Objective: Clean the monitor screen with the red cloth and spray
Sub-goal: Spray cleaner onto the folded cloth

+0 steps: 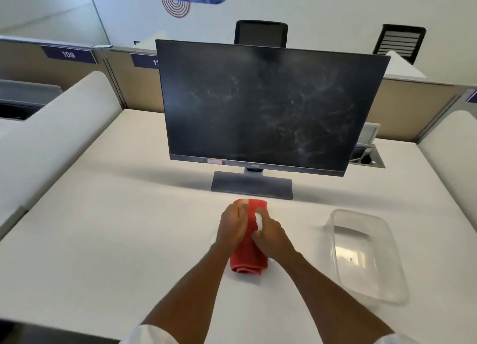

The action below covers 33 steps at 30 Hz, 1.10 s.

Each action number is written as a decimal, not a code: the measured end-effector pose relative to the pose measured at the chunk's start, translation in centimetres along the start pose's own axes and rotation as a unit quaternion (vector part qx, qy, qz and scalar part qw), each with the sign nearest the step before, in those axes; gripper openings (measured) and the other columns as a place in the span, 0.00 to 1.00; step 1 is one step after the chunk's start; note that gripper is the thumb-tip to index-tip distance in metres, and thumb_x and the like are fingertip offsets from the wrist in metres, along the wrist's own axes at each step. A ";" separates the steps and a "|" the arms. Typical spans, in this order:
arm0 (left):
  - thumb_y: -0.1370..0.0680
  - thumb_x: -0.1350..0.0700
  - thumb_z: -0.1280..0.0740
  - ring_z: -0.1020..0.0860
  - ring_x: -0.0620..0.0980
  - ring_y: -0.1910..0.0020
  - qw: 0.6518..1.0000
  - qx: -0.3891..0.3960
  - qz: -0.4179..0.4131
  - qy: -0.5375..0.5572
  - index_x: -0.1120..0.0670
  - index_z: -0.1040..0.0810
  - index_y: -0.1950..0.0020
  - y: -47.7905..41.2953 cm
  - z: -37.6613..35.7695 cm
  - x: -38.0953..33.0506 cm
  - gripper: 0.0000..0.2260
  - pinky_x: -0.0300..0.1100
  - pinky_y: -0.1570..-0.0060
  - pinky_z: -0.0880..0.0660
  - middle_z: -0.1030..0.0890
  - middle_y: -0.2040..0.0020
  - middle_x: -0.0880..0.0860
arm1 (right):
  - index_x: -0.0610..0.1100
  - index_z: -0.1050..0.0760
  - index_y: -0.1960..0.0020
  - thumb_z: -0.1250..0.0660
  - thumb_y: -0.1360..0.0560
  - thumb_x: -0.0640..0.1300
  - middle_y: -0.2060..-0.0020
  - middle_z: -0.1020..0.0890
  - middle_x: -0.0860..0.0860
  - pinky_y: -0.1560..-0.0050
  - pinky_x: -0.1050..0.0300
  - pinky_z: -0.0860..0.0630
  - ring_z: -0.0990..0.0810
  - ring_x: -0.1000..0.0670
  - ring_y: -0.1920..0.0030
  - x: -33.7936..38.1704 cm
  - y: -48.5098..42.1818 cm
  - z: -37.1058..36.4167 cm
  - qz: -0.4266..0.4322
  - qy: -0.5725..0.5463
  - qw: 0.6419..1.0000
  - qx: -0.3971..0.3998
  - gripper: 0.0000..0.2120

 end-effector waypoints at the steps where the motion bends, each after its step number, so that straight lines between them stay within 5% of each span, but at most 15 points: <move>1: 0.17 0.47 0.48 0.21 0.52 0.48 1.000 0.004 -0.006 0.007 0.56 0.24 0.43 0.0 0.0 0.1 0.17 0.46 0.43 0.25 0.19 0.47 0.53 | 0.49 0.40 0.29 0.40 0.26 0.41 0.45 0.18 0.42 0.51 0.54 0.24 0.19 0.41 0.50 -0.1 0.0 -0.5 -0.002 0.007 1.000 0.004 0.26; 9: 0.19 0.39 0.49 0.20 0.47 0.52 0.998 0.049 0.015 0.044 0.52 0.24 0.47 -0.5 -0.5 2.0 0.21 0.40 0.50 0.25 0.19 0.52 0.49 | 0.50 0.36 0.38 0.40 0.26 0.43 0.54 0.18 0.45 0.55 0.49 0.18 0.19 0.45 0.59 -0.1 -1.3 -1.7 -0.027 -0.002 0.999 -0.029 0.17; 16: 0.21 0.36 0.50 0.21 0.47 0.50 0.996 0.069 0.030 0.045 0.51 0.24 0.43 -1.0 -0.9 2.8 0.24 0.40 0.50 0.27 0.19 0.47 0.49 | 0.50 0.39 0.28 0.40 0.25 0.42 0.45 0.20 0.42 0.47 0.46 0.21 0.19 0.39 0.48 0.4 -2.2 -0.8 -0.030 0.058 0.996 -0.059 0.26; 23: 0.19 0.40 0.50 0.22 0.39 0.53 0.998 0.033 0.018 0.047 0.44 0.25 0.46 -1.3 0.0 2.8 0.17 0.36 0.52 0.30 0.21 0.52 0.43 | 0.50 0.39 0.28 0.41 0.23 0.43 0.48 0.22 0.41 0.51 0.47 0.22 0.19 0.37 0.49 0.3 -2.7 1.1 -0.037 0.139 0.981 -0.128 0.24; 28: 0.19 0.41 0.50 0.23 0.43 0.51 0.999 0.037 0.006 0.036 0.50 0.23 0.41 -1.1 0.0 2.8 0.21 0.34 0.52 0.31 0.21 0.49 0.45 | 0.50 0.42 0.25 0.43 0.21 0.45 0.43 0.22 0.41 0.51 0.48 0.22 0.19 0.38 0.48 0.8 -3.0 1.3 -0.028 0.180 0.974 -0.139 0.24; 33: 0.18 0.46 0.47 0.22 0.51 0.48 0.998 0.048 -0.012 -0.036 0.55 0.25 0.39 -0.5 -0.1 3.4 0.18 0.44 0.47 0.26 0.19 0.45 0.53 | 0.50 0.39 0.29 0.44 0.22 0.44 0.47 0.22 0.41 0.54 0.48 0.24 0.20 0.37 0.50 0.7 -2.4 1.1 -0.027 0.186 0.975 -0.114 0.21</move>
Point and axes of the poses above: each hand's wrist, its own y-axis away from the middle knuckle, its own z-axis out of the back of the hand, x = y × z, the point moved 4 cm from there along -y, towards the middle knuckle
